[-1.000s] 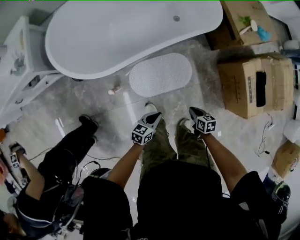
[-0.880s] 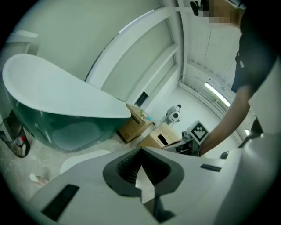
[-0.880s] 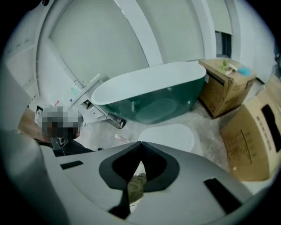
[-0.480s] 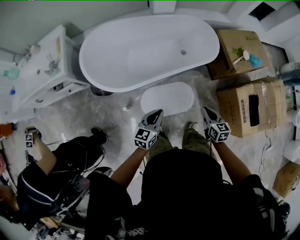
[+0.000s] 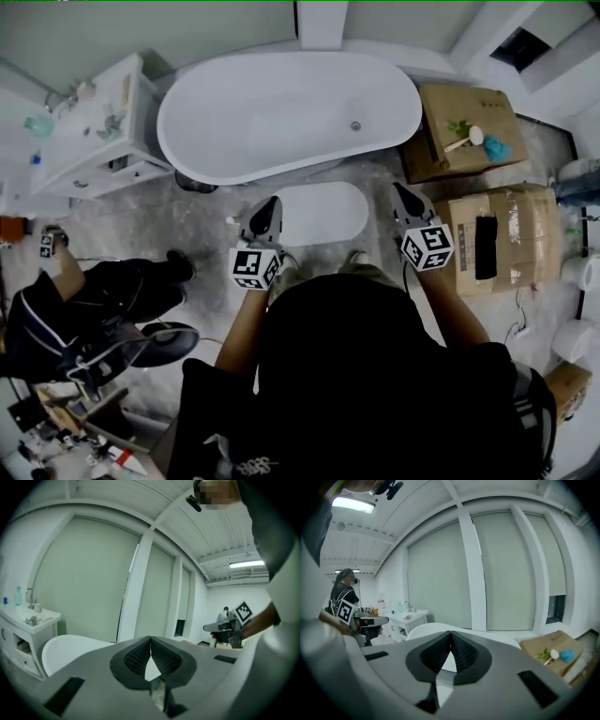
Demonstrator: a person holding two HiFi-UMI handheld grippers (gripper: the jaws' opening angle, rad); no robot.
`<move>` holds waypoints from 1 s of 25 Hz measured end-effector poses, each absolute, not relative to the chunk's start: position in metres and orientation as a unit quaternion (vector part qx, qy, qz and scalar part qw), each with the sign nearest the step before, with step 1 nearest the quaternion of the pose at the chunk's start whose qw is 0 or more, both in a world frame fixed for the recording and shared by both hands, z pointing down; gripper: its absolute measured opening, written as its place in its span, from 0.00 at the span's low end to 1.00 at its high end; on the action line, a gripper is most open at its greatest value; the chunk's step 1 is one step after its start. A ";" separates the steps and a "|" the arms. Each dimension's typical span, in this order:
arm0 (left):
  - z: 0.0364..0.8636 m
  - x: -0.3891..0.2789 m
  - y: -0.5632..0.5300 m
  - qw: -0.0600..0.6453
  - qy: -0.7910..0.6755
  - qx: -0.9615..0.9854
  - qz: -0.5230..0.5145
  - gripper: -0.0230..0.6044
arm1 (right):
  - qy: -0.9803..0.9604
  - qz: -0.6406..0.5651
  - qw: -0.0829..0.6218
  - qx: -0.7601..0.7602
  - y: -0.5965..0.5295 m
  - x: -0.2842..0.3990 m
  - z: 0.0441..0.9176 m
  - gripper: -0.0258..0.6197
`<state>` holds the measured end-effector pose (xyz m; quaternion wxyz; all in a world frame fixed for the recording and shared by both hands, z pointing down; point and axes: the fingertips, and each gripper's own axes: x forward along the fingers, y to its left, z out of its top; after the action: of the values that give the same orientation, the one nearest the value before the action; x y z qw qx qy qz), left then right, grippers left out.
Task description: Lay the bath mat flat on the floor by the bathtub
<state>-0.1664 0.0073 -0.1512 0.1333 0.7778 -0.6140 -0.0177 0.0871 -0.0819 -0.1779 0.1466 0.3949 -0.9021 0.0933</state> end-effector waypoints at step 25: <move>-0.147 -0.027 -0.036 0.155 -0.668 0.728 -0.024 0.07 | -0.902 0.066 0.133 0.406 -0.156 0.244 -0.187 0.07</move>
<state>-0.0272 -0.0364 -0.1470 0.1554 0.7276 -0.6677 -0.0241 0.2435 -0.1557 -0.1872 0.1332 0.4062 -0.9016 0.0663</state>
